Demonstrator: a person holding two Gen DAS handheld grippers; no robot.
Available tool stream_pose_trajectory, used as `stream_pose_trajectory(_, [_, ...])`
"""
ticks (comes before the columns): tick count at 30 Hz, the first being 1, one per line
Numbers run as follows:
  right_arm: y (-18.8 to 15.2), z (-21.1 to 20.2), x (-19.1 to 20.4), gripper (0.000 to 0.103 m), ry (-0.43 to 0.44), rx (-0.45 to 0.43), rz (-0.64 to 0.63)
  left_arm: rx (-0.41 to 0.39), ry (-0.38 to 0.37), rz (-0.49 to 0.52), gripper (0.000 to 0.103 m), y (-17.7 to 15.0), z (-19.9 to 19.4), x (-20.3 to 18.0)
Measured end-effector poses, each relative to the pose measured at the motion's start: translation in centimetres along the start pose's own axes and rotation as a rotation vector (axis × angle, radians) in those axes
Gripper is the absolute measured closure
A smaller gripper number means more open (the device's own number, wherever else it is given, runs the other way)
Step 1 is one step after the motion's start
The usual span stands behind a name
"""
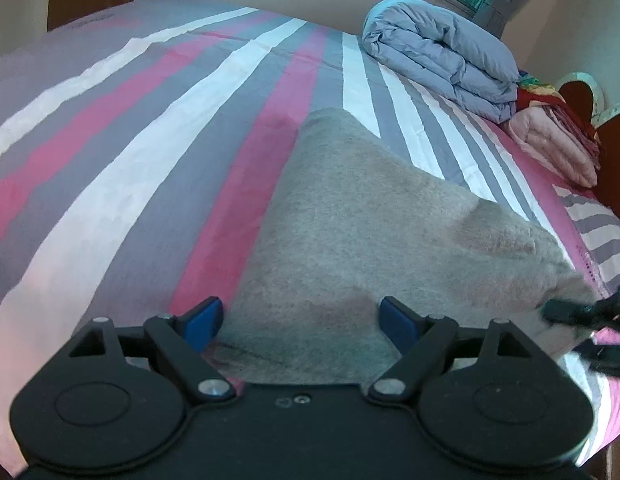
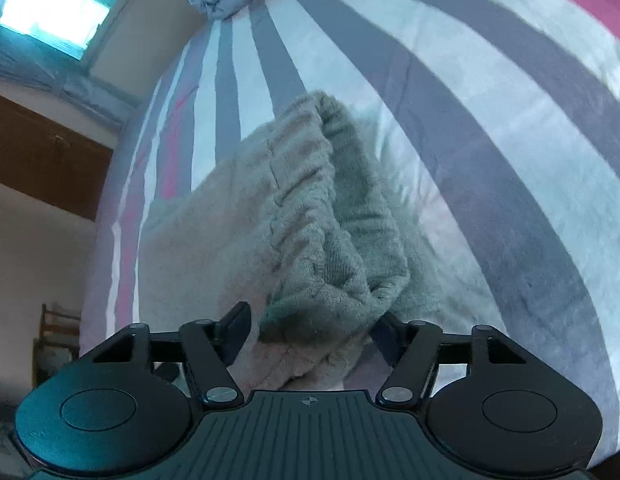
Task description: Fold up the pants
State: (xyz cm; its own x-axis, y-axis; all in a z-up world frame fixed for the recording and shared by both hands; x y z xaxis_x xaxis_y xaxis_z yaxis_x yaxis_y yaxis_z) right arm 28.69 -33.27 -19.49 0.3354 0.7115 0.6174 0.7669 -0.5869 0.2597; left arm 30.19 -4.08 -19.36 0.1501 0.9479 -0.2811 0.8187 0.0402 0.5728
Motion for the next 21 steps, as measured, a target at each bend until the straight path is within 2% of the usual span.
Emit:
stream_pose_trajectory(3, [-0.3, -1.9, 3.7, 0.064, -0.015, -0.122, -0.208, -0.011, -0.003, -0.018, 0.025, -0.1, -0.1, 0.3])
stream_pose_trajectory(6, [-0.5, -3.6, 8.8, 0.065, 0.030, -0.232, -0.433, -0.056, -0.009, -0.036, 0.025, 0.4, -1.0, 0.5])
stream_pose_trajectory(8, [-0.6, -4.6, 10.9, 0.065, 0.080, -0.278, -0.516, -0.078, -0.007, -0.030, 0.025, 0.9, -1.5, 0.3])
stream_pose_trajectory(9, [-0.6, -5.0, 11.1, 0.065, 0.078, -0.302, -0.549, -0.075, -0.003, -0.018, 0.024, 1.0, -1.5, 0.2])
stream_pose_trajectory(11, [0.0, -4.4, 9.3, 0.065, 0.031, -0.302, -0.525, -0.052, 0.017, 0.006, 0.024, 1.0, -1.1, -0.1])
stream_pose_trajectory(12, [0.4, -3.4, 6.9, 0.065, -0.012, -0.270, -0.464, -0.037, 0.024, 0.013, 0.024, 0.8, -0.8, -0.2])
stream_pose_trajectory(14, [0.6, -0.7, 1.4, 0.065, -0.083, -0.142, -0.269, -0.004, 0.016, 0.024, 0.024, 0.3, -0.2, -0.3])
stream_pose_trajectory(15, [0.0, 0.3, -1.2, 0.065, -0.094, -0.089, -0.161, 0.001, 0.016, 0.029, 0.024, 0.1, 0.0, -0.3])
stream_pose_trajectory(16, [-0.7, 0.8, -2.8, 0.065, -0.079, -0.073, -0.102, 0.004, 0.027, 0.036, 0.024, 0.0, 0.1, -0.3])
stream_pose_trajectory(18, [-1.0, 0.6, -2.8, 0.063, -0.055, -0.074, -0.093, 0.009, 0.032, 0.035, 0.024, 0.0, 0.1, -0.2])
stream_pose_trajectory(21, [-0.2, -0.7, -1.4, 0.052, -0.099, -0.098, -0.149, -0.009, 0.024, 0.037, 0.024, 0.5, -0.8, -0.4])
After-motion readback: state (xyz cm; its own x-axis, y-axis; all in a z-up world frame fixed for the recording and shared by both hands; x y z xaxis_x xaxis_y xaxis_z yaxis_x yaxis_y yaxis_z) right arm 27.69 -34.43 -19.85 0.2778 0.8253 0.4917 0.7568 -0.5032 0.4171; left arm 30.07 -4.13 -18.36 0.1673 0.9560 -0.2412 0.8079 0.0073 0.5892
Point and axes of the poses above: each gripper's, at about its wrist camera, not at the fingertips, and z roughly the way its jaws point, x to its left, y to its top, the point moved 5 cm from there along z, roughly the way its jaws point, and after that the axes turned 6 degrees about x, right-handed, at the moved point
